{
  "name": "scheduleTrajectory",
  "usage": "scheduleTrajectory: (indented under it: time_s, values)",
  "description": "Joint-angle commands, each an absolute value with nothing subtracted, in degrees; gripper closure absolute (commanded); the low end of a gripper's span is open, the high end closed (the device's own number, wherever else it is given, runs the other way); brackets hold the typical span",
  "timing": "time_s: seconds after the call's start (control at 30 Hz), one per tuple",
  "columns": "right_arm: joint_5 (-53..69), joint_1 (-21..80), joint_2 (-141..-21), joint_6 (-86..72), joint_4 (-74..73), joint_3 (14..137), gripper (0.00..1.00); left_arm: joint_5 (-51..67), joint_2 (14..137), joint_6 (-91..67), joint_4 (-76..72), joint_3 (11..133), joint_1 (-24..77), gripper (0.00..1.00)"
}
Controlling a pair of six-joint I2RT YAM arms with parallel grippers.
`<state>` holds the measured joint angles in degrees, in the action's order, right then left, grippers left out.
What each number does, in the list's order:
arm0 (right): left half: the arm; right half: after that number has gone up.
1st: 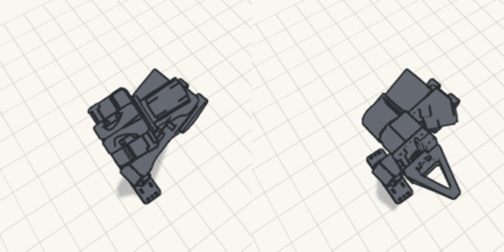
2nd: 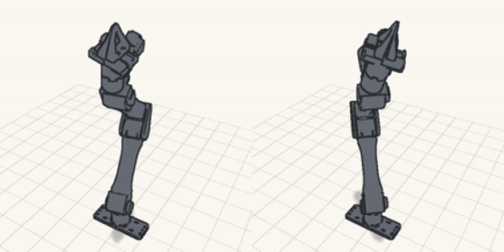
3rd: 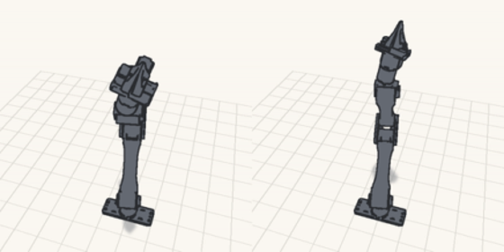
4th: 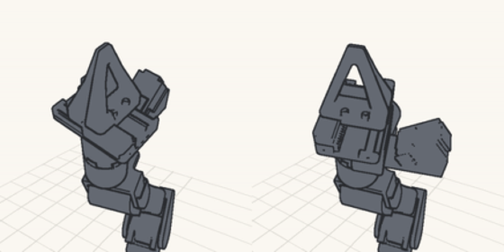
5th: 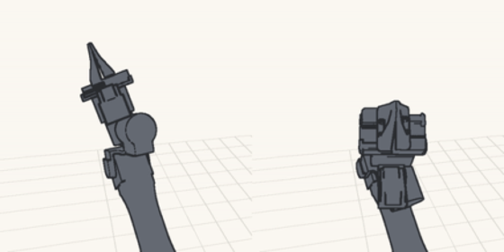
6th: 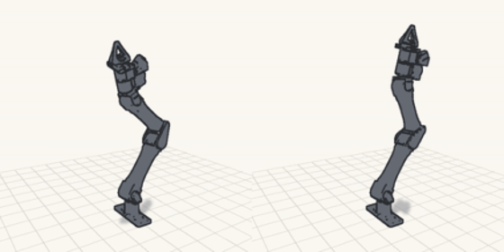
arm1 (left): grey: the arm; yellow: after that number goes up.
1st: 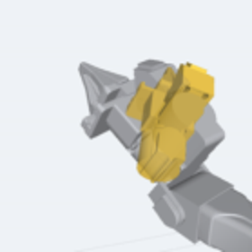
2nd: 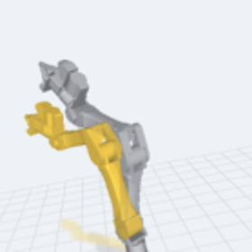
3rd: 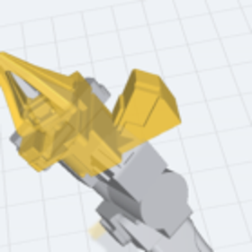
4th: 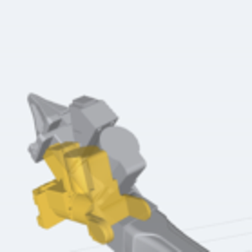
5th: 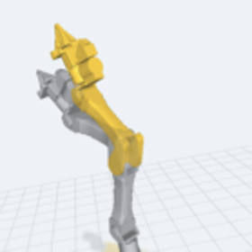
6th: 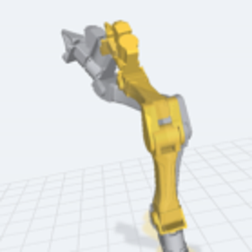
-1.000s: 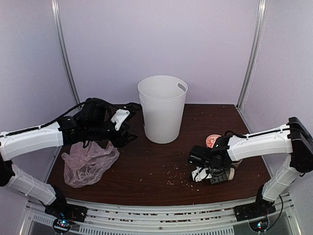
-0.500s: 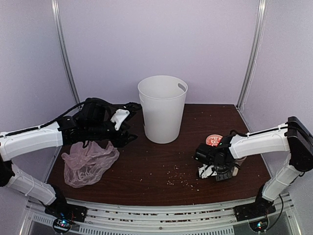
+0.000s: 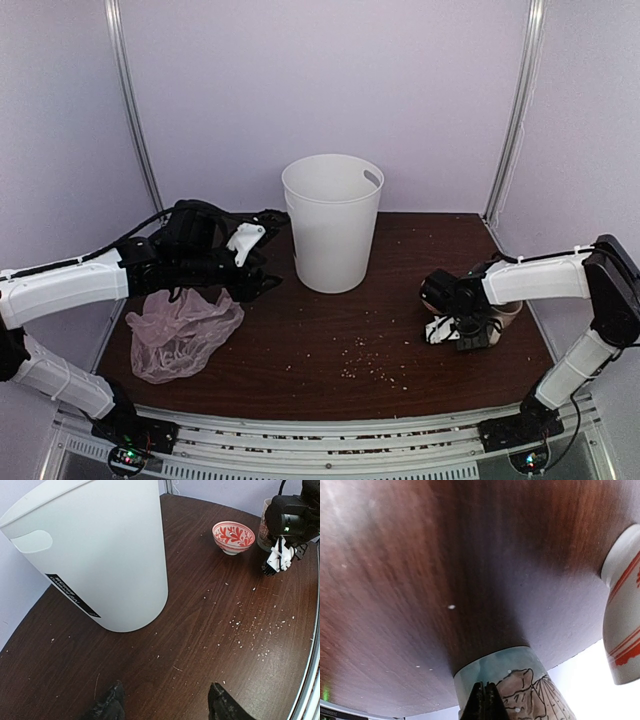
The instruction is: Put the trash bags into the trash bin
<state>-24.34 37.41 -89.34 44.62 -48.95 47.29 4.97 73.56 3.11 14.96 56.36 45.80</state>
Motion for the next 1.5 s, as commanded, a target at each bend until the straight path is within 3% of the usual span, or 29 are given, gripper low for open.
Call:
scheduleTrajectory:
  time_s: [0.0,0.2,0.4,0.57,0.7,0.8,0.87,0.97,1.07,1.2,1.37,1.47]
  values:
    - [-26.27,35.01,-87.86,47.5,-47.92,46.93,1.0,5.82,72.21,3.4,14.37,56.28,45.78,0.42]
    - [-20.7,34.44,-86.34,46.91,-50.28,50.04,1.0,5.87,72.16,3.38,14.4,56.28,45.76,0.42]
    - [0.9,35.66,-83.59,45.09,-57.06,58.21,0.99,5.74,72.68,3.51,14.62,56.38,45.72,0.42]
    - [19.1,36.19,-82.61,44.19,-56.86,65.22,0.92,6.04,72.69,3.36,14.59,56.49,45.71,0.42]
    - [27.13,36.14,-81.05,38.26,-45.97,66.76,0.79,3.73,72.51,2.94,13.93,56.31,45.63,0.39]
    - [30.13,35.91,-77.37,25.58,-27.97,62.56,0.66,6.38,70.17,3.5,14.07,57.95,45.62,0.34]
    - [32.94,35.9,-74.3,18.43,-16.32,57.39,0.53,0.9,67.67,1.15,12.35,58.68,45.62,0.24]
    - [29.44,35.91,-72.93,19.42,-15.46,56.1,0.44,-10.29,67.12,-1.91,15.07,61.6,45.26,0.08]
    - [29.8,35.45,-71.15,20.34,-13.37,51.52,0.37,-17.31,72.58,-8.89,28.44,69.89,44.05,0.09]
    - [29.44,35.42,-70.52,23.51,-14.58,49.72,0.36,-19.72,77.66,-14.98,40.24,71.81,44.03,0.12]
    - [27.37,35.77,-70.13,26.5,-15.98,50.23,0.35,-10.25,82.21,-6.44,46.94,70.22,44.95,0.14]
    - [27.12,36.5,-69.5,27.46,-15.91,49.68,0.35,-14.7,84.23,-5.01,46.68,68.63,46.08,0.14]
